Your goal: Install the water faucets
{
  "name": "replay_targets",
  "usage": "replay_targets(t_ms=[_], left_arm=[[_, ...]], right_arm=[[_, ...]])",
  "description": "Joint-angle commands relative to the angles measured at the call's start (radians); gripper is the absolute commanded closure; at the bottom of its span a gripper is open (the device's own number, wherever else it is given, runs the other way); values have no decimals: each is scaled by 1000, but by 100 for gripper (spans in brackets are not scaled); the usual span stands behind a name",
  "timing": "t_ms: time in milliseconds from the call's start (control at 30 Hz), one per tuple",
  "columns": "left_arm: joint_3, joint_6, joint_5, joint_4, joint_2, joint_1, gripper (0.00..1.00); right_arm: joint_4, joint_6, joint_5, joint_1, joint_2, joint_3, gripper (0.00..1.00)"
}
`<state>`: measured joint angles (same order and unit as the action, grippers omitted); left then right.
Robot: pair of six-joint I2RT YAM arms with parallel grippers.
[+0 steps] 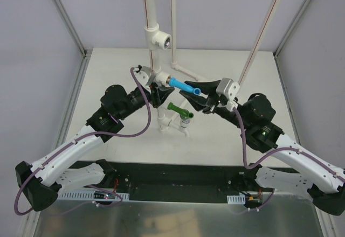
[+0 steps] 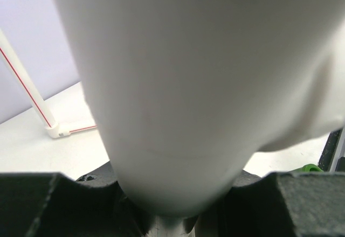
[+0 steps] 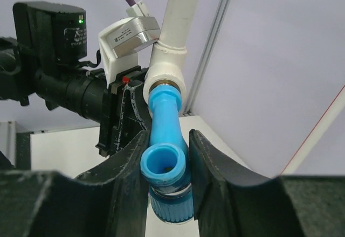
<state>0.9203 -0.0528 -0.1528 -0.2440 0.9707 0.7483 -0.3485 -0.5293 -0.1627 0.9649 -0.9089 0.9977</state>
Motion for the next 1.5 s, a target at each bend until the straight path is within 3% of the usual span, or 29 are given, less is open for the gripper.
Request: replay_targets(t_ms=[0, 667, 1067, 1300, 1467], left_arm=[[5, -173, -14, 123, 10, -7, 100], [12, -165, -22, 135, 29, -6, 100], [28, -150, -19, 152, 37, -7, 98], [29, -139, -10, 155, 39, -7, 98], [34, -130, -13, 153, 36, -7, 77]], right_arm=[[-24, 265, 146, -15, -12, -19, 100], [160, 1031, 361, -14, -16, 104, 100], [229, 1443, 361, -15, -30, 128, 100], [279, 1484, 402, -15, -19, 148, 100], [289, 1442, 446, -15, 2, 137, 100]])
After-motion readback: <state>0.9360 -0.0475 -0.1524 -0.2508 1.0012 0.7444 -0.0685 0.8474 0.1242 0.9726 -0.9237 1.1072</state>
